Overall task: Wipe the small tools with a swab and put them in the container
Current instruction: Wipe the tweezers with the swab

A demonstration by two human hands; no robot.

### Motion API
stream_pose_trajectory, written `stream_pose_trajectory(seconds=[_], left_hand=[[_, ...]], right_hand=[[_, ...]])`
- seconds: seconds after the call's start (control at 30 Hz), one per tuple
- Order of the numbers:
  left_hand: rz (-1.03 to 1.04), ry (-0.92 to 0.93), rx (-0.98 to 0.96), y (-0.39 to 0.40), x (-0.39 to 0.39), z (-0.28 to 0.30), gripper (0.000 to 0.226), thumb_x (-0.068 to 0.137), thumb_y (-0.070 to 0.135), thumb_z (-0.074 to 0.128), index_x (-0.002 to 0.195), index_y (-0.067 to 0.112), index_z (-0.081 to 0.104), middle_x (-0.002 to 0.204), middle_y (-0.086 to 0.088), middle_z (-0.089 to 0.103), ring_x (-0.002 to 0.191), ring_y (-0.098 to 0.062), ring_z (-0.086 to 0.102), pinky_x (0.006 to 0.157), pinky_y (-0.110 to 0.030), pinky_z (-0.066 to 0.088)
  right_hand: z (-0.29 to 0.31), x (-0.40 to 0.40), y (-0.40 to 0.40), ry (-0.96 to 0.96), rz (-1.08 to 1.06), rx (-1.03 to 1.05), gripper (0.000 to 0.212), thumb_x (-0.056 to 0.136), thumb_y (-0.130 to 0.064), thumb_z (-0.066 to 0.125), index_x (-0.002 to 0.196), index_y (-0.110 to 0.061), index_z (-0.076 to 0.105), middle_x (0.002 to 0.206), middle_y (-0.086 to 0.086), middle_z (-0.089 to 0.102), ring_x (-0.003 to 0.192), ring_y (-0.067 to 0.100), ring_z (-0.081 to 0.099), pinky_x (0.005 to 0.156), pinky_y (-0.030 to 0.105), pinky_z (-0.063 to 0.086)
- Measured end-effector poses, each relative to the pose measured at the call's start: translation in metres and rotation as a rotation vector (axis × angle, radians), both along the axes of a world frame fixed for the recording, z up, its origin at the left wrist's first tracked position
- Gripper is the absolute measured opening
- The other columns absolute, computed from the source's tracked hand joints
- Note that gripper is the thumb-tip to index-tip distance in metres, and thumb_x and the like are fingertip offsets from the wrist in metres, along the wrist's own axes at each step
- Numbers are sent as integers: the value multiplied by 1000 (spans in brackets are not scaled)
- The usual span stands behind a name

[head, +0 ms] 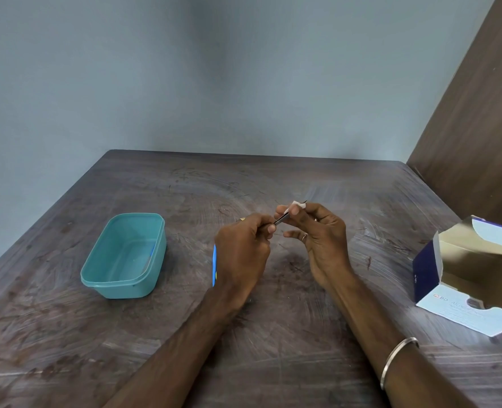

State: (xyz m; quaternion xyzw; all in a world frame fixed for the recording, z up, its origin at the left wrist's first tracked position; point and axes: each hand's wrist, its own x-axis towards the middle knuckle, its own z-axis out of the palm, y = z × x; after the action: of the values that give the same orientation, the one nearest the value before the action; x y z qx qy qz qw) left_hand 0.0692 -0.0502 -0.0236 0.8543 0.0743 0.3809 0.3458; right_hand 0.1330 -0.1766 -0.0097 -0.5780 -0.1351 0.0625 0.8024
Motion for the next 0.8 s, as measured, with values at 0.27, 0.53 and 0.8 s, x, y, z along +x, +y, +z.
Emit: stream_pose_trajectory(seconds=[0.27, 0.53, 0.8], left_hand=[[-62, -14, -218, -4, -2, 1, 15, 89, 13, 71, 101, 20, 76, 80, 7, 76, 67, -4, 71, 60, -34, 61], [-104, -21, -357, -5, -3, 10, 10, 85, 16, 77, 94, 21, 78, 88, 13, 77, 76, 3, 71, 68, -31, 62], [49, -106, -361, 4, -2, 20, 7, 81, 23, 80, 88, 22, 79, 81, 14, 74, 77, 0, 68, 71, -18, 53]], right_hand=[[-3, -4, 5, -29, 51, -70, 9, 75, -18, 78, 82, -16, 74, 86, 5, 79, 80, 17, 75, 67, 31, 58], [-4, 0, 2, -94, 41, -91, 3, 78, -20, 78, 79, -19, 76, 85, 5, 79, 82, 18, 75, 70, 37, 58], [-9, 2, 4, -143, 101, -214, 9, 86, -13, 76, 88, -6, 73, 81, 12, 78, 70, 30, 76, 63, 34, 55]])
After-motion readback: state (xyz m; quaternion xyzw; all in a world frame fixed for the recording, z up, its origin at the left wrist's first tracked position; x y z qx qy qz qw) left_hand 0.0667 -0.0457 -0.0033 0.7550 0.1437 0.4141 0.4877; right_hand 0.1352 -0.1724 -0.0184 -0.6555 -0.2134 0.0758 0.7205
